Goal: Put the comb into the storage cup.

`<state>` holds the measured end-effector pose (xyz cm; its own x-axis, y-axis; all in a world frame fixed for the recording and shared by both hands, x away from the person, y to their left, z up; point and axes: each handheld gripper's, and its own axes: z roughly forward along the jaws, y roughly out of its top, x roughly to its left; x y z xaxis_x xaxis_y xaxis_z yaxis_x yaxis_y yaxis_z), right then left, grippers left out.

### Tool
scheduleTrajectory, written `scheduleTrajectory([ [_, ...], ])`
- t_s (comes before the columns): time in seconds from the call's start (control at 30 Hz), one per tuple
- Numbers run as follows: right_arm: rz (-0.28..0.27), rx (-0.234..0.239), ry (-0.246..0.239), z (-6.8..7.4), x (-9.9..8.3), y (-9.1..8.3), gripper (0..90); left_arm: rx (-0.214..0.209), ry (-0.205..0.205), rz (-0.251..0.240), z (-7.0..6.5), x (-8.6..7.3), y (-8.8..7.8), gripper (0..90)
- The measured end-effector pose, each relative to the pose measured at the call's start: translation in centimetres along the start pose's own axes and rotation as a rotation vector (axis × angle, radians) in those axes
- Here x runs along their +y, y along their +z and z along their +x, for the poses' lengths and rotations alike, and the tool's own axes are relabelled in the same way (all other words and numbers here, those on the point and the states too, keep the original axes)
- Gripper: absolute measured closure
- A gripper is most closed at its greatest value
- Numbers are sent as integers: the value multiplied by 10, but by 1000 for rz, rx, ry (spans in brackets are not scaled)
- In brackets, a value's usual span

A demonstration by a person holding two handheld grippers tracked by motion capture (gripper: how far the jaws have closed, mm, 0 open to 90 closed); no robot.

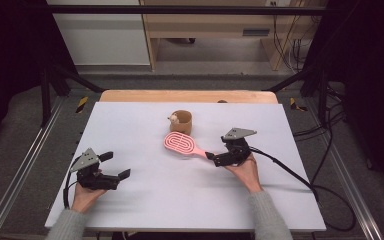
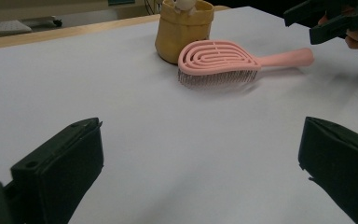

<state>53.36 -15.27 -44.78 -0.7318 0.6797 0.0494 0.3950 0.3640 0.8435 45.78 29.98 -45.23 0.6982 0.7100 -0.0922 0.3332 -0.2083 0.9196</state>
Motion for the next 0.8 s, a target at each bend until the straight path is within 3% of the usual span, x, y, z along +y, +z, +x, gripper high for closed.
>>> scheduleTrajectory([
  [0.33, 3, -30, 0, -2, 0, 1, 384, 0, 0, 2, 0, 0, 0, 0],
  [0.8, 66, -66, 28, -5, -2, 2, 714, 0, 3, 2, 0, 0, 0, 0],
])
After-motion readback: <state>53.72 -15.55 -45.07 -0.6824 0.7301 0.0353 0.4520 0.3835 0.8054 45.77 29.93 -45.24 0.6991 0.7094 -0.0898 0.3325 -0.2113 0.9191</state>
